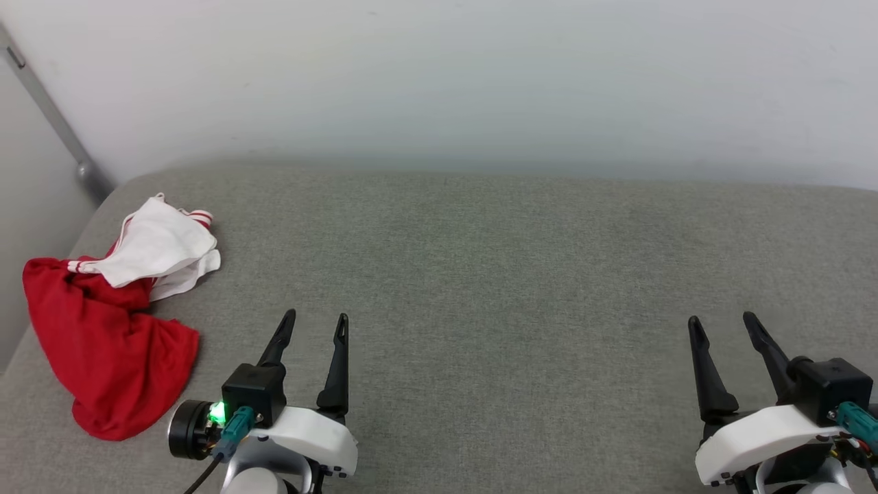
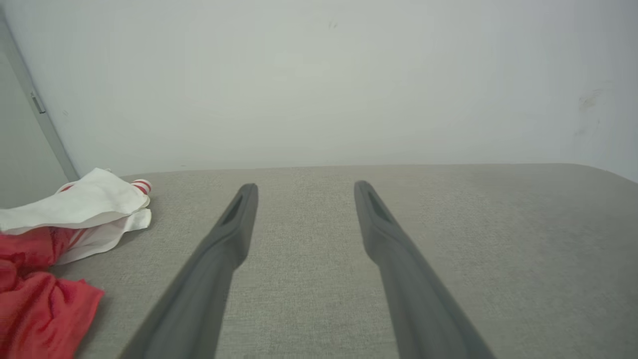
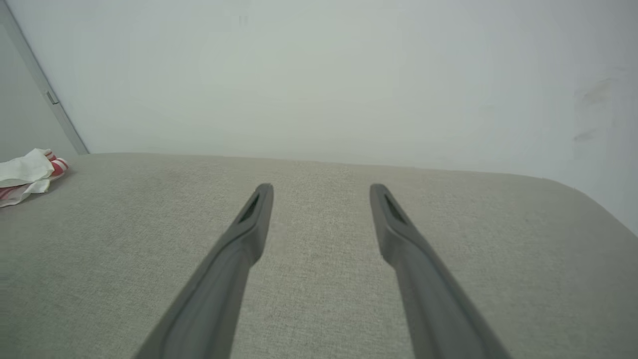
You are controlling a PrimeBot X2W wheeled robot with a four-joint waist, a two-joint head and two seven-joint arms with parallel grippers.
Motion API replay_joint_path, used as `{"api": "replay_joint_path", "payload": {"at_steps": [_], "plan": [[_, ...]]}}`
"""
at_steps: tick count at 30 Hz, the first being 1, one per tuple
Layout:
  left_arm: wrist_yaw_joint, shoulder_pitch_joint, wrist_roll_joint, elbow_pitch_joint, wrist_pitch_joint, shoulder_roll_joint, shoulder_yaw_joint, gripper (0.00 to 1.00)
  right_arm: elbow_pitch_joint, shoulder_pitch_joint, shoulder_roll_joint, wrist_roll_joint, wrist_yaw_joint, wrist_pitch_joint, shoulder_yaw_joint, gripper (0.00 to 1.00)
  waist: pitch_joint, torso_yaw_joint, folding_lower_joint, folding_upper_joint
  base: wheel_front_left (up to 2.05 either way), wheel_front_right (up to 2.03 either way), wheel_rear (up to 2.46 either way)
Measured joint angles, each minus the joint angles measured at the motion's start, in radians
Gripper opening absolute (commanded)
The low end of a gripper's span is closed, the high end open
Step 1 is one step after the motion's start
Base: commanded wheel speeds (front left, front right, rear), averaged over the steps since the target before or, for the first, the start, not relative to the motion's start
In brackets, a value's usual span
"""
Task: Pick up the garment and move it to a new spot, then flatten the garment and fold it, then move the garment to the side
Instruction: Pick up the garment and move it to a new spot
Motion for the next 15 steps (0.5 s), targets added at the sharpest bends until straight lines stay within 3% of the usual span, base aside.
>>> {"api": "replay_joint_path", "payload": {"at_steps": [15], "plan": [[-0.001, -0.023, -0.024, 0.027, 0.000, -0.008, 0.028, 1.00, -0.007, -0.010, 0.001, 0.015, 0.000, 0.002, 0.045, 1.00, 0.010, 0.184, 0.0000, 0.0000, 0.00, 0.00, 0.00]]}}
